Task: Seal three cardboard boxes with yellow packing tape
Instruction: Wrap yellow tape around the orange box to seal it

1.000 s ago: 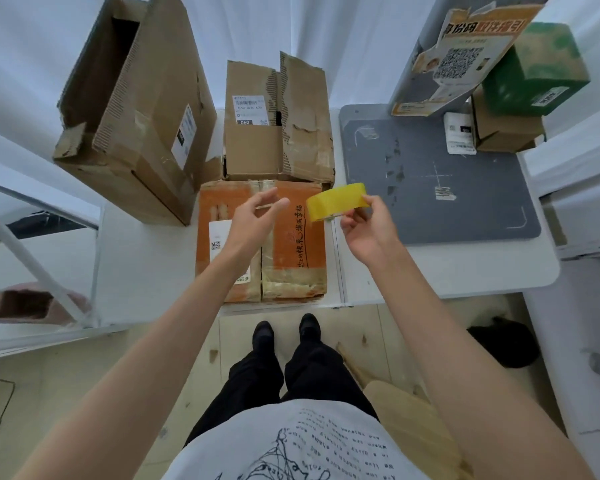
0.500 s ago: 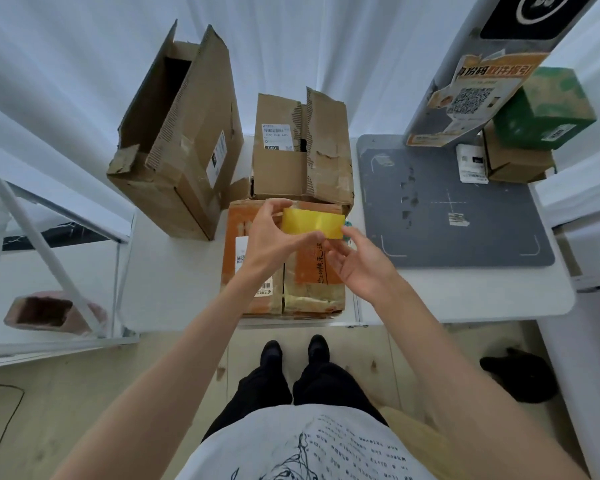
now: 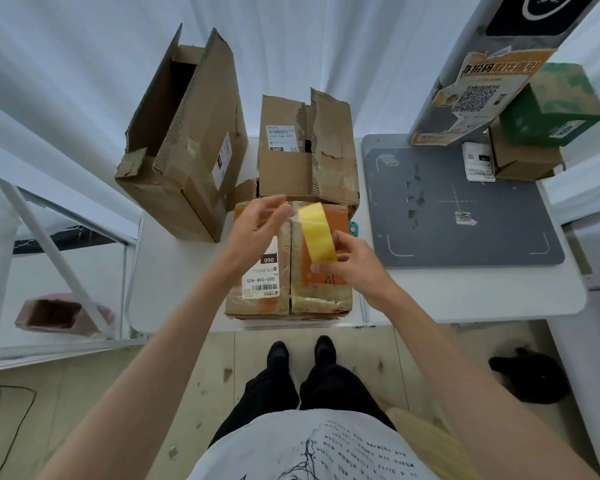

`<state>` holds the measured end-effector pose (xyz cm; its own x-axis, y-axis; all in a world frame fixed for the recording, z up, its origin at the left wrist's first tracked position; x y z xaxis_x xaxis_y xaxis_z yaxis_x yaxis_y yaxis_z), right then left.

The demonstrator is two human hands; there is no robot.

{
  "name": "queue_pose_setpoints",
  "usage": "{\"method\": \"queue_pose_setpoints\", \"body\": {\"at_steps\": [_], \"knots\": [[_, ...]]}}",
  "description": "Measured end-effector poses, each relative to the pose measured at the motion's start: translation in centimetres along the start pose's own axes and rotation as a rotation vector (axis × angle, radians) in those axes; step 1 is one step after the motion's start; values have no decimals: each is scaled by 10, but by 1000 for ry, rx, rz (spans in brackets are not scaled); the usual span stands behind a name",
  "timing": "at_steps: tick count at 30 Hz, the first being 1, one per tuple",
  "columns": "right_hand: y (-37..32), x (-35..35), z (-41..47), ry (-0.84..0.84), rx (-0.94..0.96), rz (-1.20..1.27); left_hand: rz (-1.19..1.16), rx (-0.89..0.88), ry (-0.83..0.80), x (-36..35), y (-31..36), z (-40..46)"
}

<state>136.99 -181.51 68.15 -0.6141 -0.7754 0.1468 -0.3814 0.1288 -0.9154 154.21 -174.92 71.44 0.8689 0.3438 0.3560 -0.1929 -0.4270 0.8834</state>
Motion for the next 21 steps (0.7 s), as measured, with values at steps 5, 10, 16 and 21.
{"method": "queue_pose_setpoints", "body": {"at_steps": [5,10,16,21], "knots": [[1,2,2,40,22,-66,-33,41,0,8,-2,3],[-5,1,3,31,62,-156,-100,77,77,14,4,8],[-3,6,9,74,73,-225,-47,189,3,9,-1,13],[-4,9,13,72,73,-267,-66,242,-19,9,-5,18]]}}
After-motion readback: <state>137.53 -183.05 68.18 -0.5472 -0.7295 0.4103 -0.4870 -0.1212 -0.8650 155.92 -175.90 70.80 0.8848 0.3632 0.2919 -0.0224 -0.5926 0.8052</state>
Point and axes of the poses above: each hand's wrist, its own z-axis towards the middle knuckle, its own x-axis out of the back of the hand, y = z × x, the point moved 10 cm from there along z, towards the middle knuckle, and after that the axes turned 5 degrees about x, right-handed, at the moved point
